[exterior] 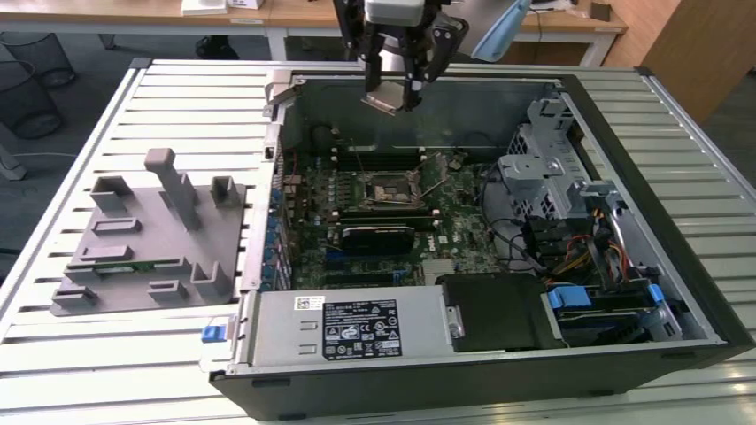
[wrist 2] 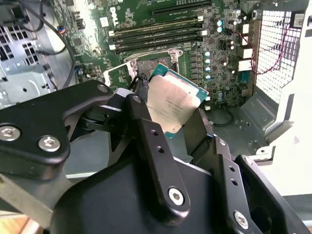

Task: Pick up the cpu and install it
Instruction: 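Place the cpu into insertion slot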

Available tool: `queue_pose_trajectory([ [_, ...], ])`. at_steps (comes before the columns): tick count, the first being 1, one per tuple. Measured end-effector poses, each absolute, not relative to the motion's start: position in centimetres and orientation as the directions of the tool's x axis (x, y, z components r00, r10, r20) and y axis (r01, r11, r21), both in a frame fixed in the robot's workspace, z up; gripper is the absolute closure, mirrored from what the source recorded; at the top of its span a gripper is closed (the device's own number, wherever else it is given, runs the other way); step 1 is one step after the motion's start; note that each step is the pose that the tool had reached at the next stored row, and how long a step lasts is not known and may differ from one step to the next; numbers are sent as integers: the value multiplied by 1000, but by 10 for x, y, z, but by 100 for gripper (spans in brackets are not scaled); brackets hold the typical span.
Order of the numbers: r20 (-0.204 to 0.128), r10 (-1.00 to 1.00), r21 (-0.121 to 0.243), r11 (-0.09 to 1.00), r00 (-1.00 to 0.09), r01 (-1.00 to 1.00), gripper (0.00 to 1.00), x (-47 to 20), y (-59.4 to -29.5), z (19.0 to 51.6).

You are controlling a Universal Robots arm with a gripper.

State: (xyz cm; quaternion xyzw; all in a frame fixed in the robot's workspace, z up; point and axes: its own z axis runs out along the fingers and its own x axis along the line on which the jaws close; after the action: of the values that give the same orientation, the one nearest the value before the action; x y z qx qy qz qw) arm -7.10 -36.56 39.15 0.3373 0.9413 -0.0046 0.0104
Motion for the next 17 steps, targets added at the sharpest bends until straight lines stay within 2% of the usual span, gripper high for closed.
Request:
queue_pose_trajectory([
  [17, -31, 807, -11, 589, -589, 808, 47, -71, -366, 390],
])
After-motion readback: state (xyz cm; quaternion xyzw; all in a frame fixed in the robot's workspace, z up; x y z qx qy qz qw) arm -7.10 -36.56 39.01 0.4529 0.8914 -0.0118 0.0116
